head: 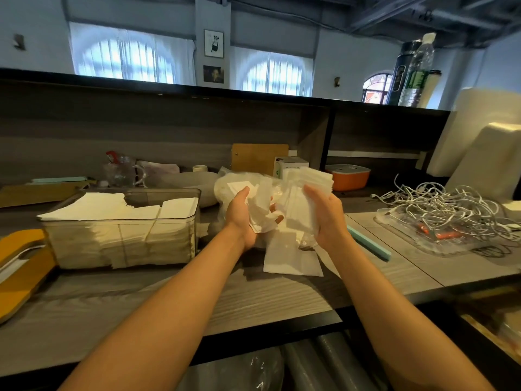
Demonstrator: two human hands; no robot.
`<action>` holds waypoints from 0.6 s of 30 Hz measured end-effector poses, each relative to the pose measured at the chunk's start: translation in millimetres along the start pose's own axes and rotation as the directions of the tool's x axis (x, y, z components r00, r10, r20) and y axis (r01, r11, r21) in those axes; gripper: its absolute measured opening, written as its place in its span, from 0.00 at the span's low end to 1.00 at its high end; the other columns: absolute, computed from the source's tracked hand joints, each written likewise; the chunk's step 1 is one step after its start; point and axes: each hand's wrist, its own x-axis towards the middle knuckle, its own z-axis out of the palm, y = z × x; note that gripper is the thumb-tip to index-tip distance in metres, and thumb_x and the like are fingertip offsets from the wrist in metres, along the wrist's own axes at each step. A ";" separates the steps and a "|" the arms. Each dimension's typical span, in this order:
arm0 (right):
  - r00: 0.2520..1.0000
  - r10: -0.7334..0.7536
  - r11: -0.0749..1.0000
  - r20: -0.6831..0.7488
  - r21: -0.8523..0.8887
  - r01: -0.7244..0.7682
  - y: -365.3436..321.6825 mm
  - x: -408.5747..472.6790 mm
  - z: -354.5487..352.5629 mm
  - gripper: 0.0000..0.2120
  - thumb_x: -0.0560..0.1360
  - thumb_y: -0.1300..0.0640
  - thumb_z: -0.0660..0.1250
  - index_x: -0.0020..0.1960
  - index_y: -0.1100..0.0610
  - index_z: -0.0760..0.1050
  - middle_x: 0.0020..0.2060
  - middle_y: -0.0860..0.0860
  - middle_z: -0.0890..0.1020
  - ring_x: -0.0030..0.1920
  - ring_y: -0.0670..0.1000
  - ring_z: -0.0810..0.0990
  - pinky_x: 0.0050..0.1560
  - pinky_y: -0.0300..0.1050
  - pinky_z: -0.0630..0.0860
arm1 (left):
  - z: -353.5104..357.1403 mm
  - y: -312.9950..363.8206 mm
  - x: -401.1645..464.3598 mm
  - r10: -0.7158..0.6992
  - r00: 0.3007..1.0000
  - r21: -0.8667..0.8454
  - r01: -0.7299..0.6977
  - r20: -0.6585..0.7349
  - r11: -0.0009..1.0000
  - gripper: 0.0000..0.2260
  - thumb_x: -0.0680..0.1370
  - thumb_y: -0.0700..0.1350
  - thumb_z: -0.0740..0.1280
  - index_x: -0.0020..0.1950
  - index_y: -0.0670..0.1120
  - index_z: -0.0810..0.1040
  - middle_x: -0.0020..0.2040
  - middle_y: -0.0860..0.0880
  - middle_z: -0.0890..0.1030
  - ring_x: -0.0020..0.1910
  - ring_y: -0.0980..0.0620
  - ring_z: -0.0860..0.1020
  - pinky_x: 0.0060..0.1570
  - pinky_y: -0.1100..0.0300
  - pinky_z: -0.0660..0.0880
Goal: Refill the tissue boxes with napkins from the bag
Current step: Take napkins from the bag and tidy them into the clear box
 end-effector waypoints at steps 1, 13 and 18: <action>0.998 -0.007 0.993 0.065 0.114 0.000 -3.1 -0.8 -2.5 0.09 0.78 0.52 0.66 0.58 0.49 0.74 0.56 0.56 0.80 0.53 0.54 0.82 0.51 0.53 0.81 | -0.8 0.5 0.0 -0.039 0.999 0.010 0.039 -0.001 0.999 0.24 0.82 0.60 0.56 0.70 0.46 0.72 0.54 0.41 0.83 0.50 0.41 0.82 0.60 0.43 0.75; 0.971 -0.039 0.931 0.237 0.362 -0.050 -13.2 -4.1 -14.5 0.13 0.80 0.50 0.61 0.64 0.50 0.70 0.50 0.53 0.78 0.46 0.49 0.82 0.44 0.43 0.82 | 0.5 -4.6 4.3 0.135 0.986 0.250 -0.109 -0.093 0.962 0.08 0.79 0.40 0.68 0.58 0.46 0.76 0.54 0.45 0.80 0.50 0.45 0.79 0.44 0.49 0.79; 0.958 -0.058 0.992 0.280 0.120 0.025 -11.9 -4.9 -7.4 0.15 0.76 0.53 0.67 0.62 0.54 0.73 0.49 0.53 0.81 0.50 0.54 0.82 0.49 0.51 0.82 | 1.2 -1.7 2.0 0.153 0.986 0.345 -0.120 -0.068 0.931 0.12 0.79 0.44 0.68 0.61 0.45 0.74 0.52 0.46 0.78 0.51 0.45 0.77 0.52 0.44 0.78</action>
